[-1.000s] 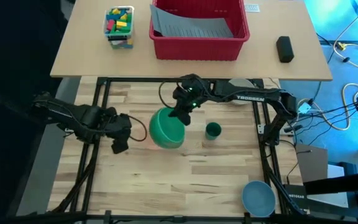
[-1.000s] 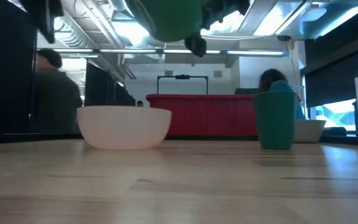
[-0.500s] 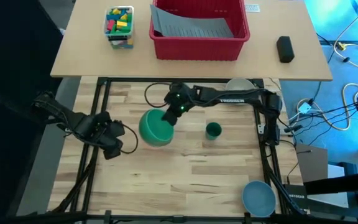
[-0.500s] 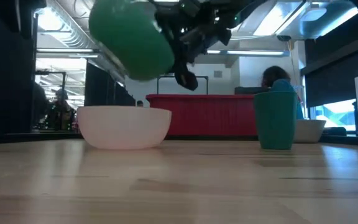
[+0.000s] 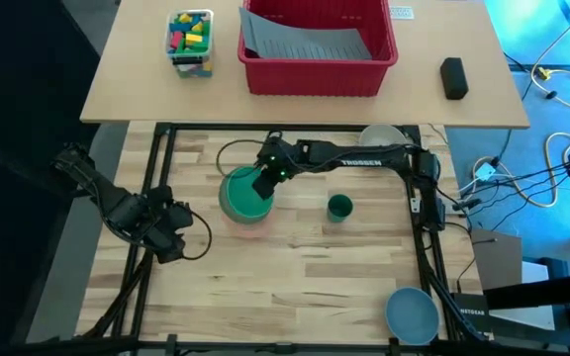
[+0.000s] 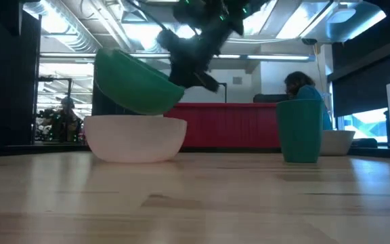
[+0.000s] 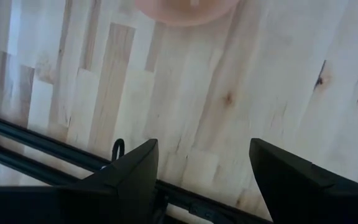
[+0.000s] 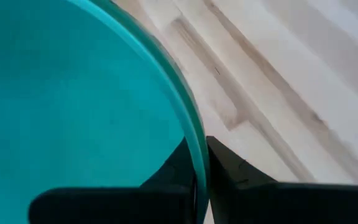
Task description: Nest bowls inside each other
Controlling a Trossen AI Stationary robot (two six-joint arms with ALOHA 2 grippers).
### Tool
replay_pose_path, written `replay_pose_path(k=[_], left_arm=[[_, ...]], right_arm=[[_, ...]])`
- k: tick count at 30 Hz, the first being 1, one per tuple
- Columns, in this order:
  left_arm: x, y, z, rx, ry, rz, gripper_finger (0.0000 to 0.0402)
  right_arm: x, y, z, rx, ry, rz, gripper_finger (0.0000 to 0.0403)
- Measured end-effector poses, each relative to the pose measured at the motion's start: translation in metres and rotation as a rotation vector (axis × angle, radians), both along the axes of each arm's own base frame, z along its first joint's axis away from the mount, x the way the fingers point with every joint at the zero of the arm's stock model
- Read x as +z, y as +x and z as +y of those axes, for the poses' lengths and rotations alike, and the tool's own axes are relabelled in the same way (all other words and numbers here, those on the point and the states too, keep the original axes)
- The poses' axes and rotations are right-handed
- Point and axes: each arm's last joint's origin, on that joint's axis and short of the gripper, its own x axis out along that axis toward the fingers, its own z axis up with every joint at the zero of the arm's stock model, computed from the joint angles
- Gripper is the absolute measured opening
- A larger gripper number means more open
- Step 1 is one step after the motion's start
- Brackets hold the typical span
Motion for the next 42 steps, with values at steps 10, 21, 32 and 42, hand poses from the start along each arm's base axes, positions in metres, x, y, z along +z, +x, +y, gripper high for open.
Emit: replay_pose_path(k=[10,21,32,42], left_arm=[[0.000,-0.005,-0.006,-0.034,-0.001,-0.002,0.0235],[0.000,-0.008,-0.011,-0.075,0.015,-0.013,0.0235],[0.000,-0.008,-0.012,-0.102,0.038,-0.022,0.0235],[0.000,-0.008,-0.012,-0.101,0.036,-0.025,0.0235]], right_arm=[[-0.010,0.025,0.011,0.024,-0.074,0.224,0.0000],[-0.012,0.019,-0.007,0.007,0.017,0.258,0.0000],[-0.014,0.013,-0.015,0.011,0.142,0.292,0.0001],[-0.014,0.013,-0.016,0.011,0.146,0.289,0.0071]])
